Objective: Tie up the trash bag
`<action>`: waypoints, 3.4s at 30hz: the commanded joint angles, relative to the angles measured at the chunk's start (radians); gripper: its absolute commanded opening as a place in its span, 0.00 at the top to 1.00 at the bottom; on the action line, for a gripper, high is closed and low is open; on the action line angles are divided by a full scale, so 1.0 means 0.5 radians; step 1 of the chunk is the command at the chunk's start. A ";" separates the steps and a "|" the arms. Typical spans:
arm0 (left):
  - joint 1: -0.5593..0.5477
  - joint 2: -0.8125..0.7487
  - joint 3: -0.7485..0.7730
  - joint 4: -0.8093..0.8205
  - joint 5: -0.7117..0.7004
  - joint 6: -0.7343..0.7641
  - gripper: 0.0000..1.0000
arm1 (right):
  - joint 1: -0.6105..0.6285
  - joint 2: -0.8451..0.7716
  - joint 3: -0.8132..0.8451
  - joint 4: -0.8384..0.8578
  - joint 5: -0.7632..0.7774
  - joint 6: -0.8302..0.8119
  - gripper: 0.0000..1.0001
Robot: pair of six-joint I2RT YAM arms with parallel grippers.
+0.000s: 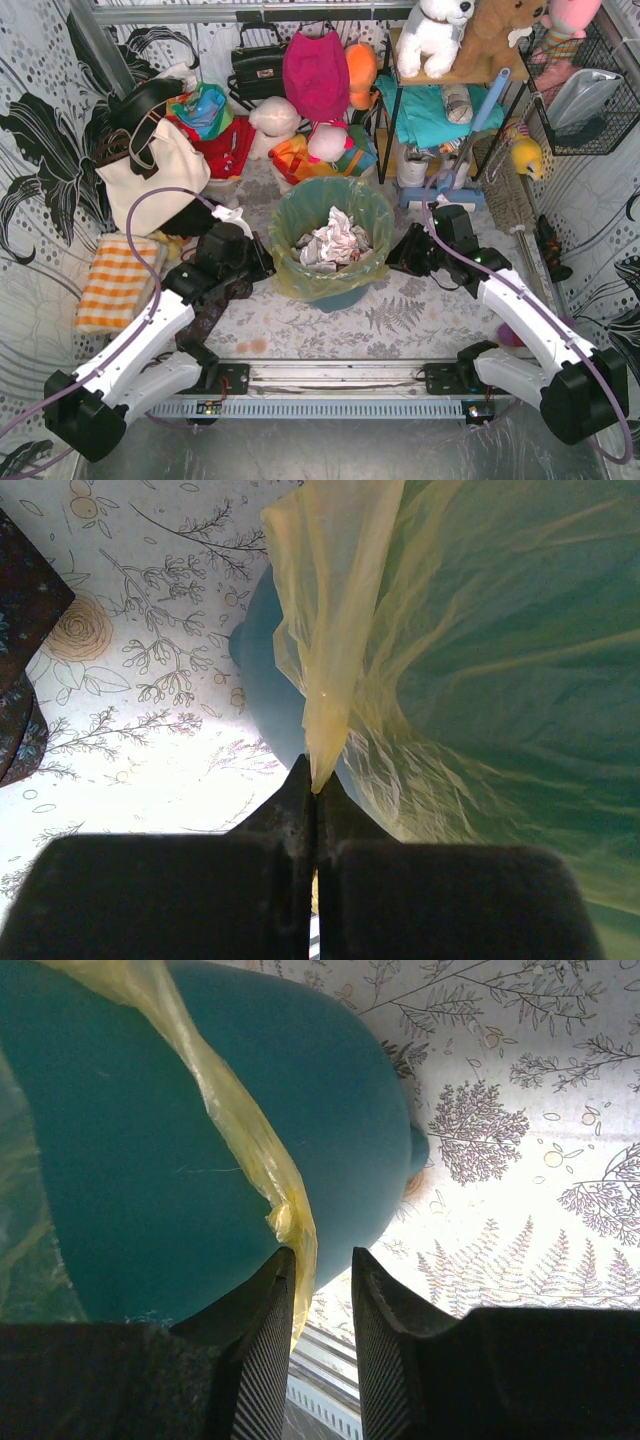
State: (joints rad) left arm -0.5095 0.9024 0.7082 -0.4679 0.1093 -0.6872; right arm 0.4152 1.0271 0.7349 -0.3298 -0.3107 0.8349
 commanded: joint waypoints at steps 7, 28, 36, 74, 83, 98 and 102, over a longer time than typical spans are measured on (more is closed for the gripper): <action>0.006 -0.056 0.021 -0.014 0.002 -0.011 1.00 | -0.008 0.047 0.142 -0.103 0.035 -0.101 0.87; 0.007 -0.336 0.268 -0.407 0.054 -0.078 1.00 | -0.008 -0.374 0.398 -0.437 0.014 -0.144 1.00; 0.007 -0.366 0.412 -0.501 0.090 -0.105 1.00 | -0.008 -0.437 0.523 -0.566 0.054 -0.157 1.00; 0.007 -0.231 0.285 -0.325 0.127 -0.108 1.00 | -0.008 -0.252 0.253 -0.350 -0.029 -0.173 0.49; 0.006 -0.248 0.280 -0.324 0.121 -0.123 1.00 | -0.008 -0.072 0.248 -0.339 -0.041 -0.228 0.55; 0.008 -0.238 0.263 -0.298 0.134 -0.128 1.00 | -0.008 0.133 0.181 -0.220 -0.103 -0.255 0.63; 0.007 -0.239 0.274 -0.300 0.129 -0.129 1.00 | -0.008 0.161 0.130 -0.103 -0.294 -0.200 0.67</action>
State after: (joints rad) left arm -0.5095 0.7898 0.8391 -0.6659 0.1589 -0.7475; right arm 0.4152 1.0954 0.8272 -0.4522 -0.3626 0.7242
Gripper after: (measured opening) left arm 0.009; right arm 0.347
